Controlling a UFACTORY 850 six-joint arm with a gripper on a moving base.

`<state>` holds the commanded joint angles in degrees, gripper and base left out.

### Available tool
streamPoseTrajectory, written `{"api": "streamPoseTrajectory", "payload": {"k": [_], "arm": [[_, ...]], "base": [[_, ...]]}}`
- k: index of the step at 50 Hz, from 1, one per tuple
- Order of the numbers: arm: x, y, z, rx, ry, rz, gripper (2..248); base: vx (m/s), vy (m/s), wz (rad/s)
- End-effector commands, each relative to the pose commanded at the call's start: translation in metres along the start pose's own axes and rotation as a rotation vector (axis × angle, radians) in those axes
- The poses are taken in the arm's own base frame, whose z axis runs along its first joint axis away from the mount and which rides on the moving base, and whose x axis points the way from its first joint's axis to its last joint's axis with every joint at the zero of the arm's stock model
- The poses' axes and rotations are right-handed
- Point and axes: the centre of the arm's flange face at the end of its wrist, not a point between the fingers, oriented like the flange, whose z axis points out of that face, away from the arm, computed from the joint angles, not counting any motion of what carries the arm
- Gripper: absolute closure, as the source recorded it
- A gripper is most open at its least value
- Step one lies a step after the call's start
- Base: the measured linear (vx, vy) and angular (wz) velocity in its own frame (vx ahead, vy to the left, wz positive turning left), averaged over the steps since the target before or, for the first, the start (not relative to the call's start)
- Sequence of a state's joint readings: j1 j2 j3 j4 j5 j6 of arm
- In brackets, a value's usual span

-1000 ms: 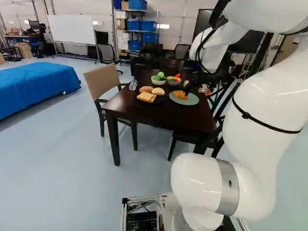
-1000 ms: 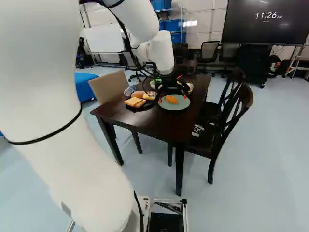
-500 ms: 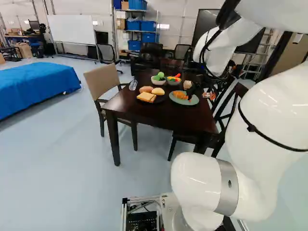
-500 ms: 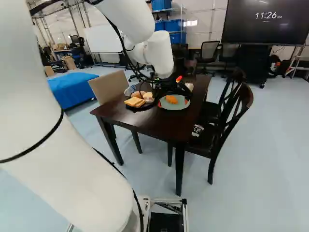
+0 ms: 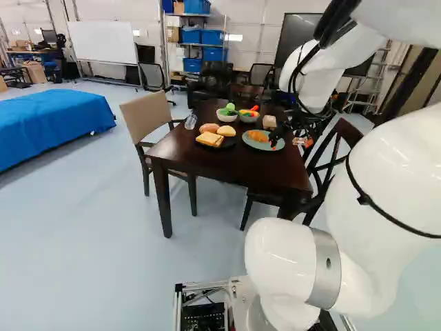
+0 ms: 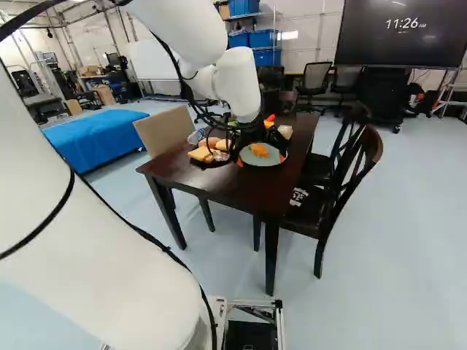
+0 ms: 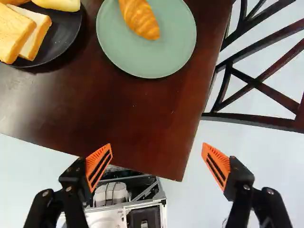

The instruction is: Move the croissant to the empty plate

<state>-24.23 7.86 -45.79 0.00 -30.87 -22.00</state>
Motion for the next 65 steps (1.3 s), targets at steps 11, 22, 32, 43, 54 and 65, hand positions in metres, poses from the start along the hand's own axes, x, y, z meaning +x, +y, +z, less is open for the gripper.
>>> {"api": "streamPoseTrajectory", "payload": {"k": [11,22,32,43,54,65], "arm": [[-0.001,-0.003,0.003,-0.002,0.012,0.0,3],[-0.003,-0.008,0.007,-0.006,0.032,0.0,3],[-0.005,-0.015,0.012,-0.01,0.058,0.0,3],[-0.009,-0.024,0.019,-0.014,0.094,0.0,3],[-0.013,-0.035,0.027,-0.018,0.139,0.001,3],[-0.02,-0.048,0.037,-0.021,0.192,0.002,3]], "base": [[0.0,0.0,0.0],[0.0,0.0,0.0],[0.0,0.0,0.0],[0.0,0.0,0.0],[0.0,0.0,0.0],[0.0,0.0,0.0]]}}
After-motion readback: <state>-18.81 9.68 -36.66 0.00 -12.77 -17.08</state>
